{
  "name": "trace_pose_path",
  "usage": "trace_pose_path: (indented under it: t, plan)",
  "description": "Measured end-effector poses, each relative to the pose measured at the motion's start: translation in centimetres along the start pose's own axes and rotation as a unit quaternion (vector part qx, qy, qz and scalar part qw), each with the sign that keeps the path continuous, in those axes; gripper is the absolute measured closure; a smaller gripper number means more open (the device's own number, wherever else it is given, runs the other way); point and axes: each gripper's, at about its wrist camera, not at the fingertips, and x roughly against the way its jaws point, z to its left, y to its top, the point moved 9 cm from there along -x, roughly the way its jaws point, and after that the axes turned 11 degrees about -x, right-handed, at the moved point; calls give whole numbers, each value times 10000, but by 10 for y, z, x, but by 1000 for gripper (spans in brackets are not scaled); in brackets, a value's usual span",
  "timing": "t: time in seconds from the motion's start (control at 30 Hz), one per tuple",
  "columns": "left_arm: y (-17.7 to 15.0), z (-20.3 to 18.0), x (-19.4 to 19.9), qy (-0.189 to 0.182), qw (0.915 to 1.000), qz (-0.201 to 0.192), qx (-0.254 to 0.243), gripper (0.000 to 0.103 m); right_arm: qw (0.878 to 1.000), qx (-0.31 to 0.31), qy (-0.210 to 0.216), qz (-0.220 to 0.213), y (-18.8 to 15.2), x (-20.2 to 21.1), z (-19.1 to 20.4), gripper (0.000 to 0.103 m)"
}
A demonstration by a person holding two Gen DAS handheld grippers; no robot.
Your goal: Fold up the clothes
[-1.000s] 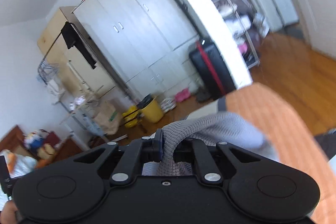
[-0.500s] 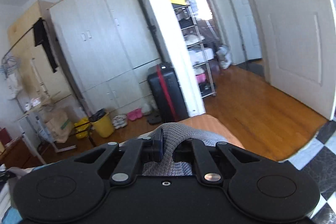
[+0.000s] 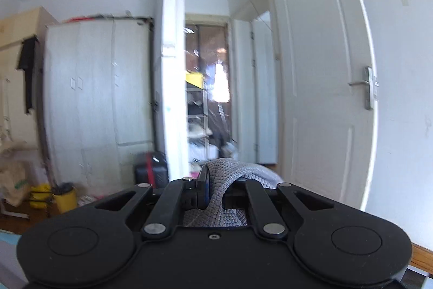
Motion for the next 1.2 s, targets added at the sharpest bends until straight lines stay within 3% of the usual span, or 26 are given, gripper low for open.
trace_pose_path:
  t: [0.1, 0.17, 0.2, 0.27, 0.3, 0.4, 0.43, 0.47, 0.53, 0.6, 0.67, 0.77, 0.9, 0.97, 1.03, 1.2]
  plan:
    - [1, 26, 9, 368, 9988, -66, 329, 97, 9969, -264, 679, 294, 9, 3, 13, 95]
    - [-14, 45, 2, 947, 9953, 187, 13, 96, 9933, -164, 870, 747, -5, -13, 26, 94]
    - [-28, 51, -7, 1225, 9906, 469, -395, 96, 9915, -56, 859, 979, -19, -27, 33, 90]
    - [-71, 58, -33, 1644, 9686, 1337, -1303, 91, 9876, 139, 735, 1379, -65, -70, 46, 90]
    - [-97, 60, -45, 1673, 9562, 1834, -1549, 91, 9847, 170, 726, 1573, -92, -94, 50, 90]
    - [-158, 53, -63, 1337, 9415, 2793, -1329, 91, 9650, 132, 547, 2561, -185, -141, 42, 90]
    - [-172, 48, -66, 1177, 9418, 2923, -1168, 91, 9595, 96, 394, 2787, -209, -145, 33, 90]
    - [-178, 41, -69, 1049, 9423, 2992, -1071, 91, 9580, 93, 270, 2855, -221, -147, 26, 90]
    - [-183, 27, -78, 851, 9411, 3107, -1022, 85, 9579, 127, 35, 2866, -232, -150, 12, 79]
    - [-174, 13, -86, 584, 9472, 2977, -1041, 78, 9603, 40, -124, 2788, -225, -150, -3, 69]
    - [-158, -8, -90, 160, 9597, 2634, -962, 69, 9605, -337, -115, 2760, -207, -144, -17, 59]
    - [-136, -46, -94, -598, 9706, 2148, -902, 52, 9477, -1109, -84, 2992, -202, -132, -38, 53]
    - [-143, -116, -93, -1737, 9552, 2182, -986, 51, 9076, -2120, -377, 3605, -230, -115, -66, 49]
    - [-144, -145, -86, -2145, 9528, 1948, -904, 52, 8868, -2595, -392, 3803, -239, -108, -75, 46]
    - [-148, -172, -81, -2475, 9482, 1801, -845, 52, 8736, -2932, -178, 3880, -240, -109, -72, 43]
    - [-177, -226, -86, -2961, 9230, 2293, -888, 52, 8612, -2901, -12, 4174, -258, -97, -61, 39]
